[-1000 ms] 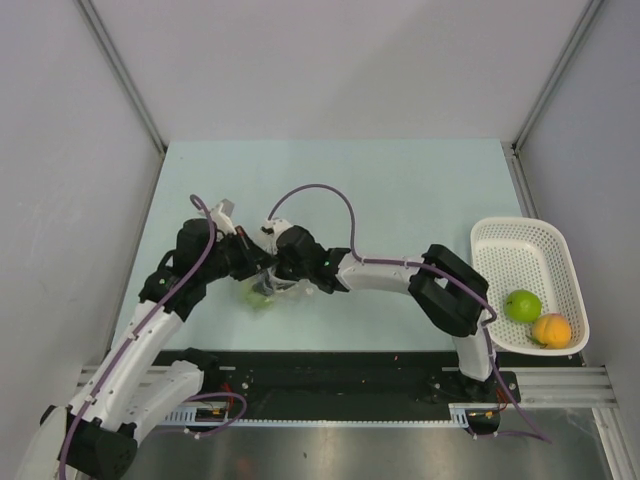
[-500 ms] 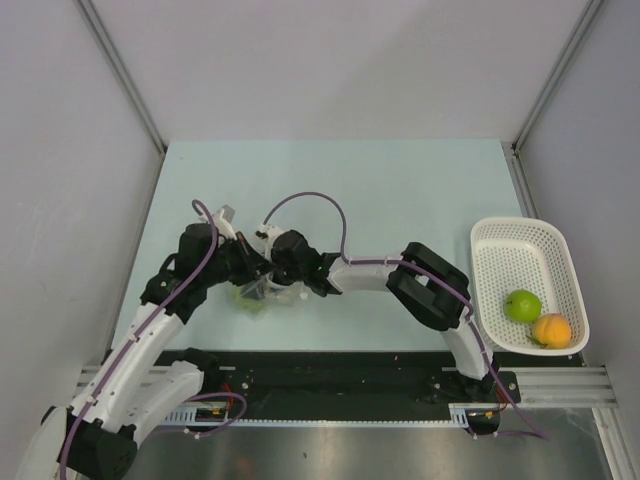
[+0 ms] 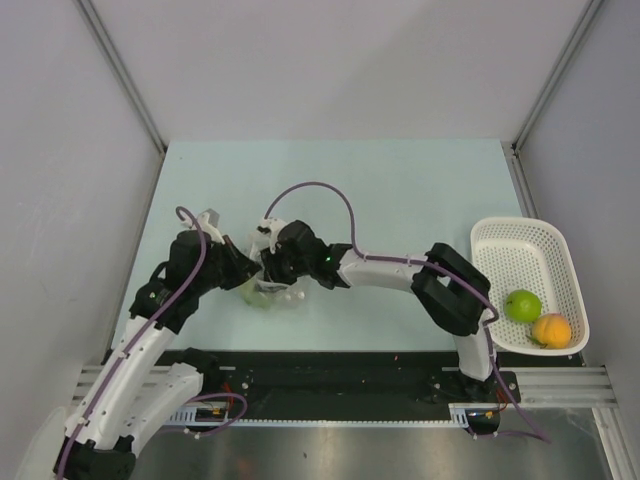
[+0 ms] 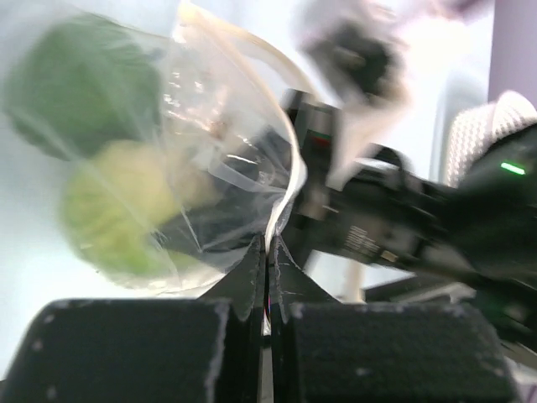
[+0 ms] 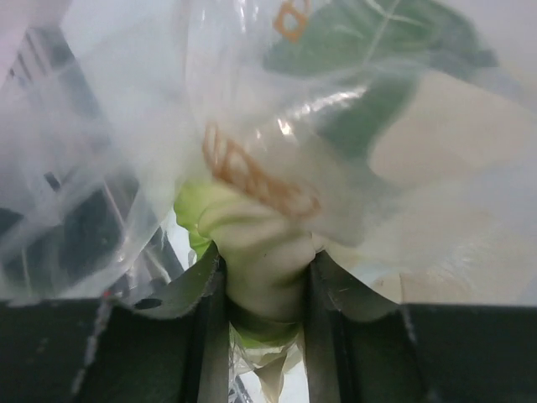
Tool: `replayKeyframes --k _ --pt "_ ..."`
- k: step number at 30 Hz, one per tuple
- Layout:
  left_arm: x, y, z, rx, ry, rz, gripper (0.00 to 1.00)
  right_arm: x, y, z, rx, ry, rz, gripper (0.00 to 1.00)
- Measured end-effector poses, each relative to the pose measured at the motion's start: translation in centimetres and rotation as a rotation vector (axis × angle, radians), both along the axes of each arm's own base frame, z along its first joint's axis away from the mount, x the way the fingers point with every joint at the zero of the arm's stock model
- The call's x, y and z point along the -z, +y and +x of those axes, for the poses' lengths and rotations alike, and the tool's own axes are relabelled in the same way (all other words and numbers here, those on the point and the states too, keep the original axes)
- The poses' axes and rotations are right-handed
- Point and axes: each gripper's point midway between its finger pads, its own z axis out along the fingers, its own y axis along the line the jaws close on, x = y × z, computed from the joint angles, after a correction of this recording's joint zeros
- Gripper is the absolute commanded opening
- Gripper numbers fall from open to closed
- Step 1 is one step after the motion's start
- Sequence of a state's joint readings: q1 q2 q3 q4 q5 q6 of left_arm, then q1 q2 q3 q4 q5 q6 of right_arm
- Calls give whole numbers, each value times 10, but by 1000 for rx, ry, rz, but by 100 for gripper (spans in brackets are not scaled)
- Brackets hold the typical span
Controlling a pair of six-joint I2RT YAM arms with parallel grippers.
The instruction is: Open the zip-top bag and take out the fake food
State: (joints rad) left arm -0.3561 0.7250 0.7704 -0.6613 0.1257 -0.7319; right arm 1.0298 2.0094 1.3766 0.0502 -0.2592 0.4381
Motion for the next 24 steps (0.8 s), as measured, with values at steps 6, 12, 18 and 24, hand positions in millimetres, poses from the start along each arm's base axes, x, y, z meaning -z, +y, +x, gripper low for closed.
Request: replayKeyframes --k 6,12,18,24 --pt "-16 11 9 -54 -53 40 0 -56 -21 2 0 -191 -29 3" --pt "-19 13 11 -58 -74 49 0 -73 -32 18 94 -357 -93 6" --pt "-29 18 9 -43 -129 75 0 -68 -50 55 199 -151 -12 26" --pt "-38 18 7 -15 -176 91 0 -40 -51 66 196 -33 -2 60"
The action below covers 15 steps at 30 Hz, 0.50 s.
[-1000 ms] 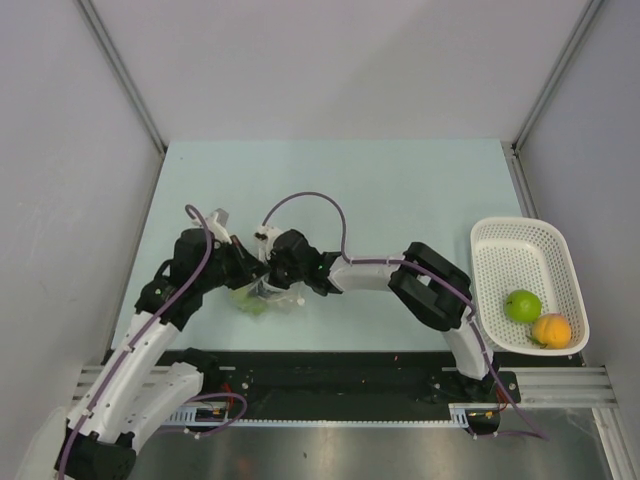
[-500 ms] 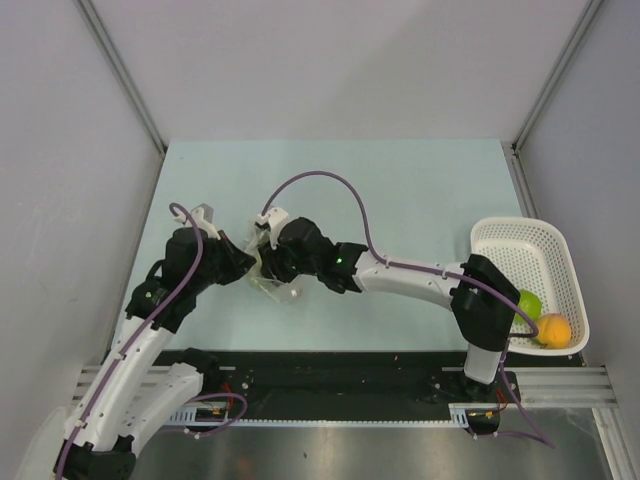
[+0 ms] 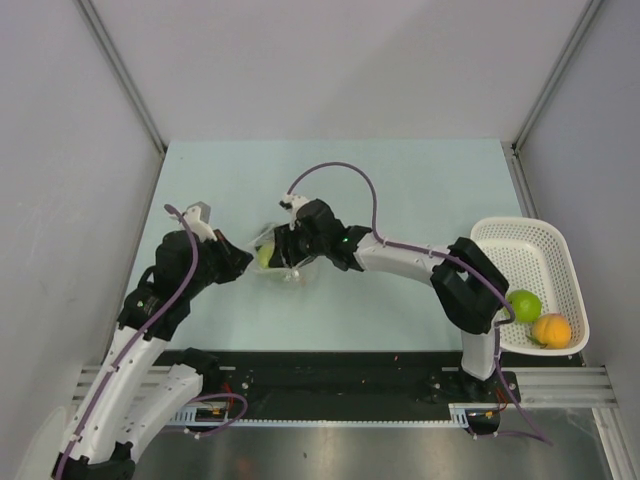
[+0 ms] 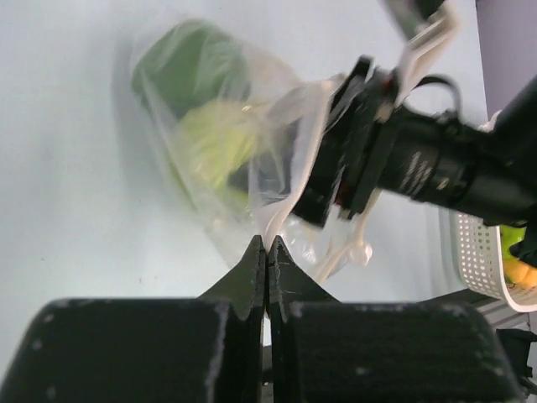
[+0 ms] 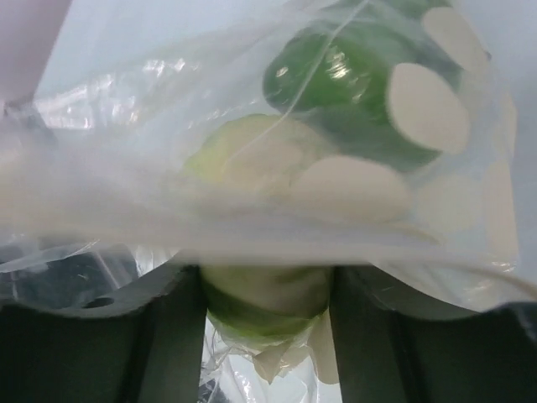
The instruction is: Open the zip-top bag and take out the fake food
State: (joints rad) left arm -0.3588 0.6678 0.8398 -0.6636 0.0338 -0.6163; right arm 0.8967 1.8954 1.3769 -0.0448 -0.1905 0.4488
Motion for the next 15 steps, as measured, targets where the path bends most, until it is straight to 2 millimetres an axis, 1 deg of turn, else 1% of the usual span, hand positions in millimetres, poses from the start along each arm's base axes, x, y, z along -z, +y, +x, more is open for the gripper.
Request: replayKeyframes --k 3,4,7,8,11,12,13,15 --pt "0 -6 -1 34 -5 -14 0 16 11 -24 -65 9 -42 65" --pt "1 -8 -1 46 -5 -20 0 22 14 -31 -86 9 -56 71" --pt "10 -14 -2 74 24 -27 0 39 23 -50 -137 12 -93 77" --pt "13 -16 -3 83 33 -29 0 45 24 -53 -146 14 -105 78" --pt "20 -20 -3 104 57 -36 0 58 22 -53 -149 16 -137 88" --pt "23 -22 -4 112 64 -39 0 60 21 -53 -149 14 -143 93" --pt "25 -23 -5 118 70 -41 0 60 22 -52 -152 5 -146 93" --pt "27 -24 -6 125 75 -44 0 58 23 -50 -155 -22 -156 100"
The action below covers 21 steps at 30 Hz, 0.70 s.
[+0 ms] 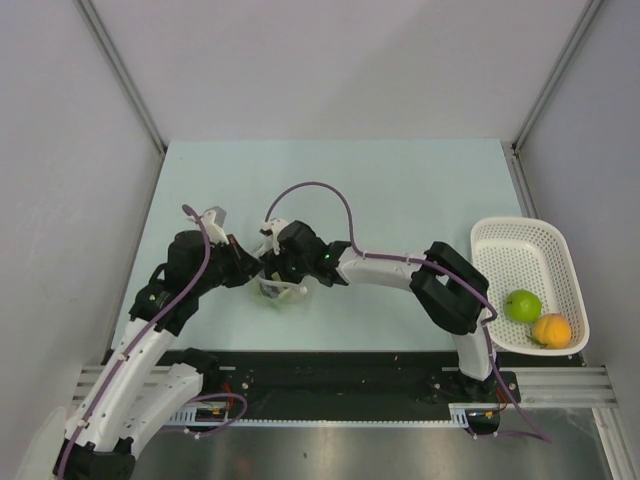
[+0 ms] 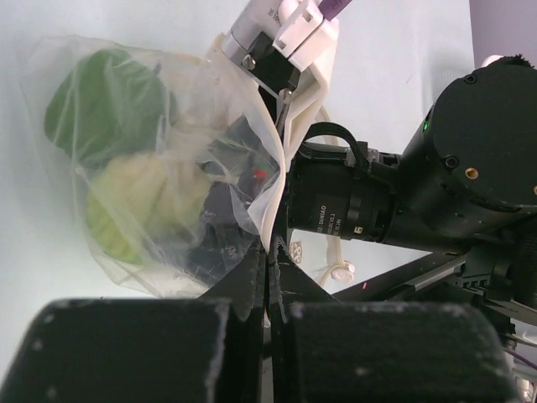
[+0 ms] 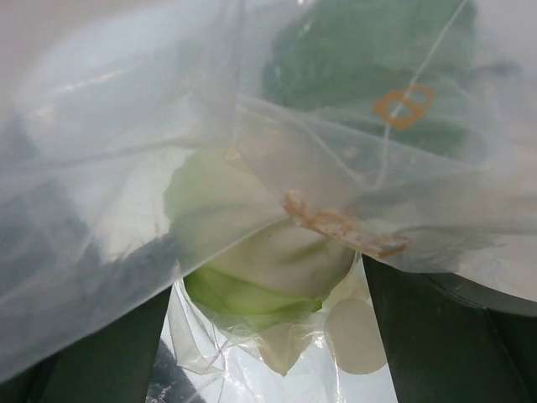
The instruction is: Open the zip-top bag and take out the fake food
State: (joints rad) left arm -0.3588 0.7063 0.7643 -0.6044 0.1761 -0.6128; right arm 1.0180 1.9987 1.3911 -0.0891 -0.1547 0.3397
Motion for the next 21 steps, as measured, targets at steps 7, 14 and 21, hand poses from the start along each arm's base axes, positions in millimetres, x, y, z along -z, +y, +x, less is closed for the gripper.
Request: replayKeyframes --k 7,14,21 --pt "-1 -2 -1 9 -2 -6 0 -11 -1 6 -20 -91 -59 100" --pt "-1 -2 -1 12 -1 -7 0 -13 -4 5 -21 -87 -83 88" --pt "-1 -3 -1 17 0 -10 0 -18 -1 1 -48 -88 -77 35"
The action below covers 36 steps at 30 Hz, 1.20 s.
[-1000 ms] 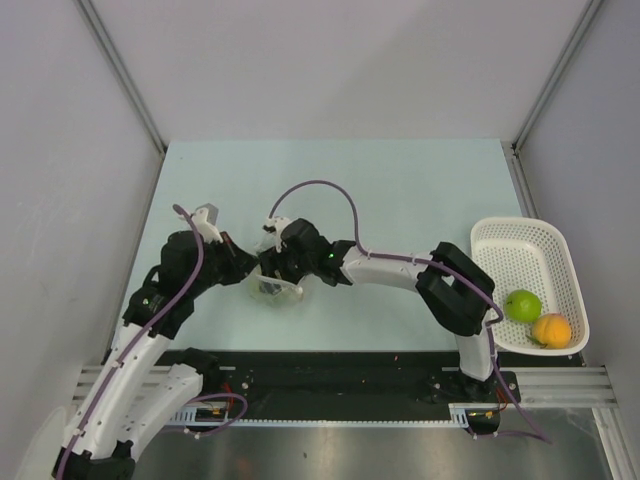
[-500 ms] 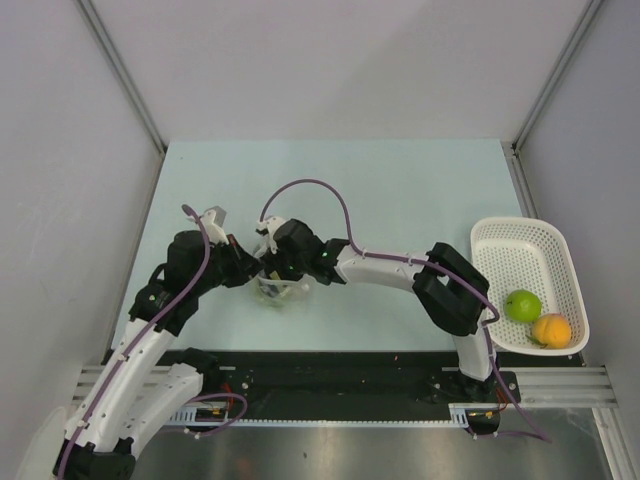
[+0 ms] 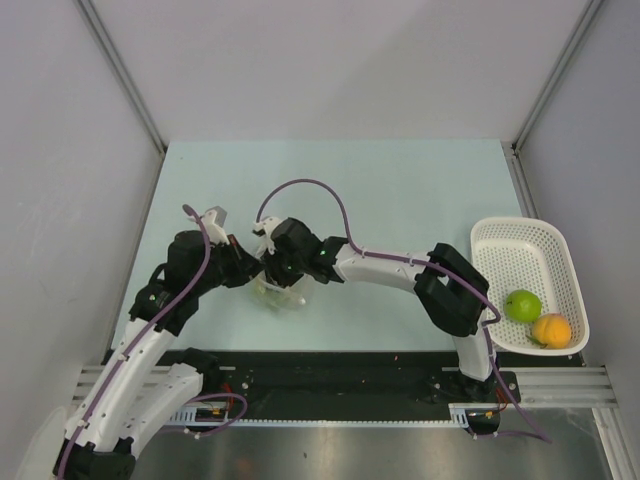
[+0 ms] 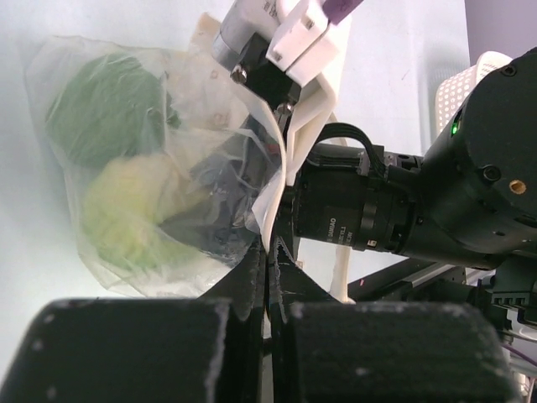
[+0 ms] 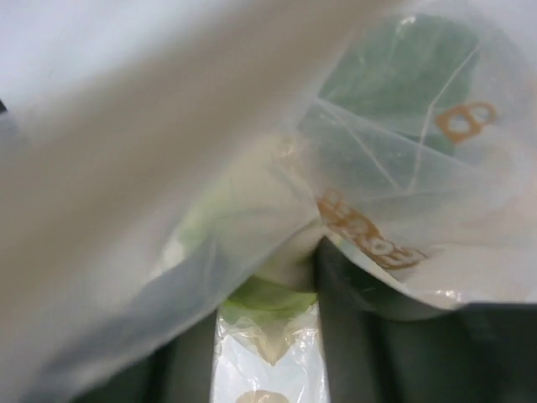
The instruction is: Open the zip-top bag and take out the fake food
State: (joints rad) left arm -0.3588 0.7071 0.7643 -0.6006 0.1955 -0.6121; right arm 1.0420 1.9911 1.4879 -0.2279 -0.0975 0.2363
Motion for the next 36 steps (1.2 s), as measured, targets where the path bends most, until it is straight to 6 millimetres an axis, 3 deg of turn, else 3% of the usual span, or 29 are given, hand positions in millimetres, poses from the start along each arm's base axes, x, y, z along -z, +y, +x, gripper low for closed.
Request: replayKeyframes --k 4,10,13,22,26,31,36 --pt "2 0 1 -1 7 3 0 1 0 -3 -10 7 -3 0" --pt "6 2 3 -17 22 18 0 0 -1 -1 -16 -16 -11 0" --pt "7 8 5 -51 37 41 0 -10 -3 0 -26 -52 -6 0" --pt "-14 19 15 -123 -12 66 0 -122 -28 -14 -7 -317 140 0" --pt "-18 18 11 -110 -29 52 0 -123 -38 4 79 -344 135 0" --pt "-6 12 0 -63 0 29 0 -123 -50 36 189 -320 159 0" --pt "-1 18 1 -91 10 58 0 -129 -48 30 125 -287 213 0"
